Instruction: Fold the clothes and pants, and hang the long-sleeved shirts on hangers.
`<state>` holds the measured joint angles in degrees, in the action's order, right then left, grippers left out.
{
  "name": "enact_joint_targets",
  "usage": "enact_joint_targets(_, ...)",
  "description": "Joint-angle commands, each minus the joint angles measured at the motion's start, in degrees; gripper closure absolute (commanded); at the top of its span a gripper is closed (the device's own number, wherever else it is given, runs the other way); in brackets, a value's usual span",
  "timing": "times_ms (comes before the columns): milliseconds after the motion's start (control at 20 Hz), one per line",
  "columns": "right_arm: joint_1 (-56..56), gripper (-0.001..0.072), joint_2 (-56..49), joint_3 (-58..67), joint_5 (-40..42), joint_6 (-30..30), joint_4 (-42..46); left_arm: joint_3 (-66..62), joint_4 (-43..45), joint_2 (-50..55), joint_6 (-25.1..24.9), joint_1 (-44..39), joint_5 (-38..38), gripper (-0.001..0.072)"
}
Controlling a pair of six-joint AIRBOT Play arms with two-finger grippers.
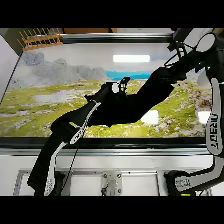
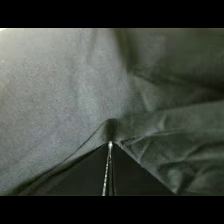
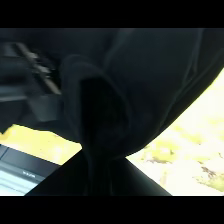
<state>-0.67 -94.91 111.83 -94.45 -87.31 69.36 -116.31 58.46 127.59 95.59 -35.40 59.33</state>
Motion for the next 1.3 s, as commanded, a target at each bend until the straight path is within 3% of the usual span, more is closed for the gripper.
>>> enact_joint_targets(0,-4.2,0.0694,0.0,1.9,0.6,-1.8,0.3,-0.8,-0.1,0.7,0.0,-0.2,0.5,0.0698)
enact_joint_targets(300,-10.7,0.0695,-0.2,1.9,4.0,-6.6,0.3,-0.8,2.5,-4.0,0.0,5.3,1.1,0.0698)
enact_joint_targets(650,-21.4,0.0694,-3.8,1.9,8.8,-14.2,0.2,-0.8,3.6,-12.7,-0.6,19.9,6.5,0.0698)
enact_joint_targets(950,-30.4,0.0693,-10.8,1.9,18.8,-21.0,-0.2,-0.8,3.5,-17.7,-2.8,30.0,11.7,0.0698)
enact_joint_targets(1150,-34.7,0.0684,-16.8,1.9,27.2,-21.2,-5.8,-0.8,3.5,-19.3,-2.8,34.0,12.7,0.0698)
enact_joint_targets(1200,-35.5,0.0677,-18.3,1.9,29.7,-21.1,-8.2,-0.7,3.5,-19.5,-2.8,34.6,12.8,0.0698)
enact_joint_targets(1250,-36.3,0.0531,-19.9,1.9,32.2,-21.1,-11.0,-0.7,3.4,-19.6,-2.8,35.0,13.0,0.0698)
